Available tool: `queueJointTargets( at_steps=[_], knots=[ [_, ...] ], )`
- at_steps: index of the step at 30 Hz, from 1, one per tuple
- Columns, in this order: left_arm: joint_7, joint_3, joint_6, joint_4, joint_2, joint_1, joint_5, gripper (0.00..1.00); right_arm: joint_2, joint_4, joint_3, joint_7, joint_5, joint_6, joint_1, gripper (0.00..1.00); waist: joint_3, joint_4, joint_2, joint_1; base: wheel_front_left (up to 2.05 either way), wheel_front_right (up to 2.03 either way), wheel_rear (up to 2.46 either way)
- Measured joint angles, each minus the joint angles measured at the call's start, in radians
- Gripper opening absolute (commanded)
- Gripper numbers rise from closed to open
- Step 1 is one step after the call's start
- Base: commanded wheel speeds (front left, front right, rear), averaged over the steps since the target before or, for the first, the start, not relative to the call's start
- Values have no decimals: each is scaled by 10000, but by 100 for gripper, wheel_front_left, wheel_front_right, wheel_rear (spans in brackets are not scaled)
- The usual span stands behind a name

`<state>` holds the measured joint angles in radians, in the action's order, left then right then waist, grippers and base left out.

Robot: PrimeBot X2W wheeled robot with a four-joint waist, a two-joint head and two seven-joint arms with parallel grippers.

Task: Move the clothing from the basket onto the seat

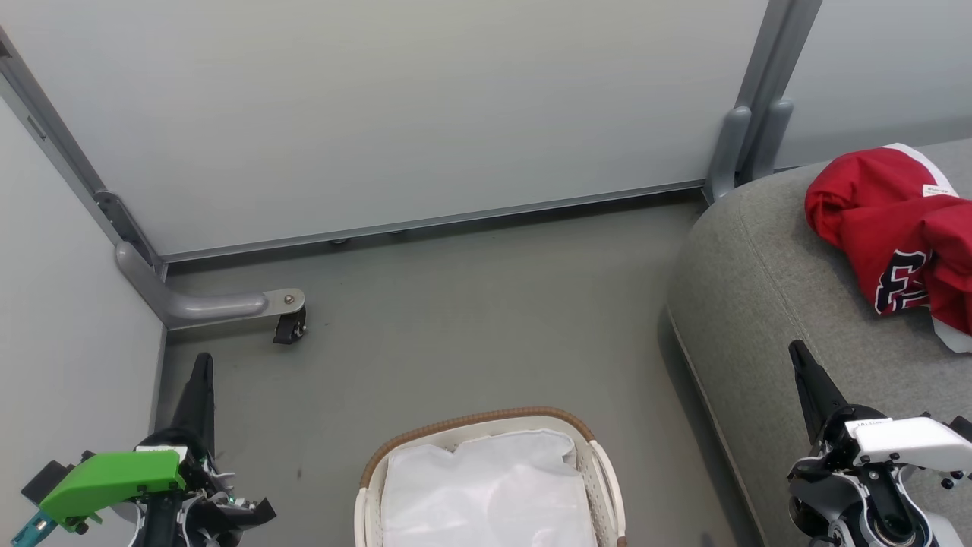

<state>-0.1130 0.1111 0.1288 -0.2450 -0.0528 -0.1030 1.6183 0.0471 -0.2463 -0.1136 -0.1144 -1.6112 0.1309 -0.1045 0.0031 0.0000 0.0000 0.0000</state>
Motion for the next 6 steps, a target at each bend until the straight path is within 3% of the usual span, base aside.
queueJointTargets(
  at_steps=[6],
  knots=[
    [0, 6, 0, 0, 4, 0, -2, 0, 0, 0, 0, 0, 0, 0, 0, 0, 0, 0, 0, 0, 0, 0, 0]
  ],
)
